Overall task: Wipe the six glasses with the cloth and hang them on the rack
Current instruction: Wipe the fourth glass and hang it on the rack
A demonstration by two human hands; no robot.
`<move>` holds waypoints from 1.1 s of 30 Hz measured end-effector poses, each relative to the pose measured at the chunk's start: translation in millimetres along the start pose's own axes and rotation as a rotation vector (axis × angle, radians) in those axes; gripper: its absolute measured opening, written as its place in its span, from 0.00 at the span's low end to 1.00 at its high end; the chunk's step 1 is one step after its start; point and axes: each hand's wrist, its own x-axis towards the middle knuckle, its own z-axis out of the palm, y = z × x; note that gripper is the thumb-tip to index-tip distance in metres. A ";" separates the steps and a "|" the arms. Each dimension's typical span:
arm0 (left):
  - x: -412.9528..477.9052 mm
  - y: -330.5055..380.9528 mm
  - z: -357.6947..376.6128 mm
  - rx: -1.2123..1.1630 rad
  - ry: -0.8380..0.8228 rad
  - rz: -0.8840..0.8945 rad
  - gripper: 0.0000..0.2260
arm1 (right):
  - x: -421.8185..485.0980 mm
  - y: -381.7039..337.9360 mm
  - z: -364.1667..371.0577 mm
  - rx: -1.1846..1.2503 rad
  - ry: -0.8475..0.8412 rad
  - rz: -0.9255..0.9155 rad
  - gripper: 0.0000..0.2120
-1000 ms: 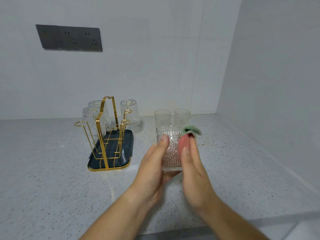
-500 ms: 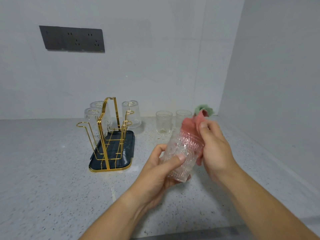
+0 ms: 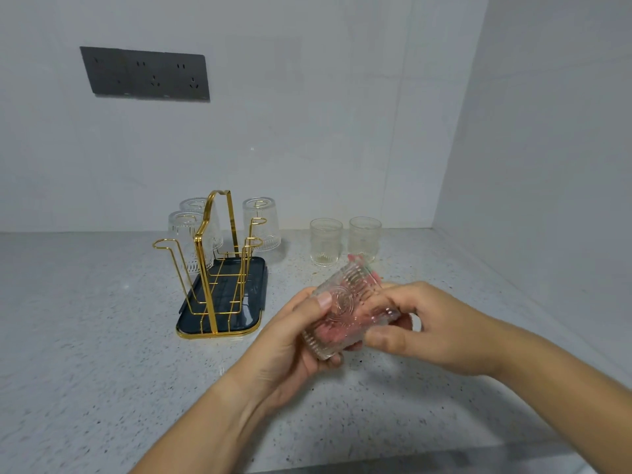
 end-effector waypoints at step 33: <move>-3.4 -2.6 14.1 0.410 0.118 0.142 0.28 | 21.6 -13.3 15.0 0.411 0.228 0.332 0.14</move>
